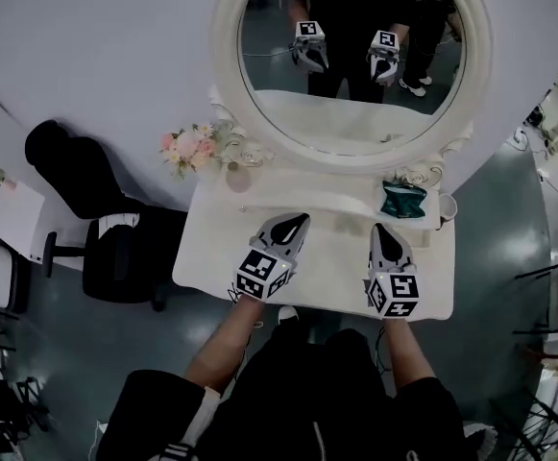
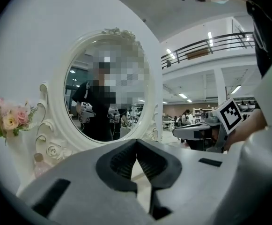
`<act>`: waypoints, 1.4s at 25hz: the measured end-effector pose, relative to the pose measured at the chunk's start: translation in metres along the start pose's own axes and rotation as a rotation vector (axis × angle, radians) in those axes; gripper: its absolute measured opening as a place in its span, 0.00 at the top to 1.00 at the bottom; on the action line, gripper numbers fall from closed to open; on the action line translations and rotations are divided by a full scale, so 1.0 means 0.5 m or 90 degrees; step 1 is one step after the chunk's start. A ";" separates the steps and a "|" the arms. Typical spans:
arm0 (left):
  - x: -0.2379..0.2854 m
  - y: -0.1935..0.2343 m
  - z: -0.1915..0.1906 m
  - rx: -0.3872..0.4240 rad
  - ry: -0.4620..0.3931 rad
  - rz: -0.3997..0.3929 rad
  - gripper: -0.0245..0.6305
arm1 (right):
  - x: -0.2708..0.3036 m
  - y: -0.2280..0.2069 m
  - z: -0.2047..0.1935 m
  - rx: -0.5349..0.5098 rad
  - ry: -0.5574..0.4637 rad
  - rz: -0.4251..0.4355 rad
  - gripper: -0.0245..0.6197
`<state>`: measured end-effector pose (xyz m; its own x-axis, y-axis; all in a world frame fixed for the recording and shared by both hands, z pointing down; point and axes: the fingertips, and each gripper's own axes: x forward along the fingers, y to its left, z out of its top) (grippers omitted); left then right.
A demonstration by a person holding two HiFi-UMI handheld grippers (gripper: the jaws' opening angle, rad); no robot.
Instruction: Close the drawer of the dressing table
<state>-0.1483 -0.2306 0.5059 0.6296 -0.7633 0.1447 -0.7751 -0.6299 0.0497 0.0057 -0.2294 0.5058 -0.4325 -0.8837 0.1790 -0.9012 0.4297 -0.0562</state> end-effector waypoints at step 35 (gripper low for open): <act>0.109 0.000 -0.074 -0.048 0.052 -0.038 0.96 | -0.002 -0.115 -0.163 0.058 0.098 -0.057 0.96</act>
<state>-0.1157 -0.2670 0.5506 0.6705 -0.7088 0.2192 -0.7403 -0.6587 0.1344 0.0604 -0.2382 0.5891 -0.3470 -0.8761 0.3347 -0.9378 0.3256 -0.1201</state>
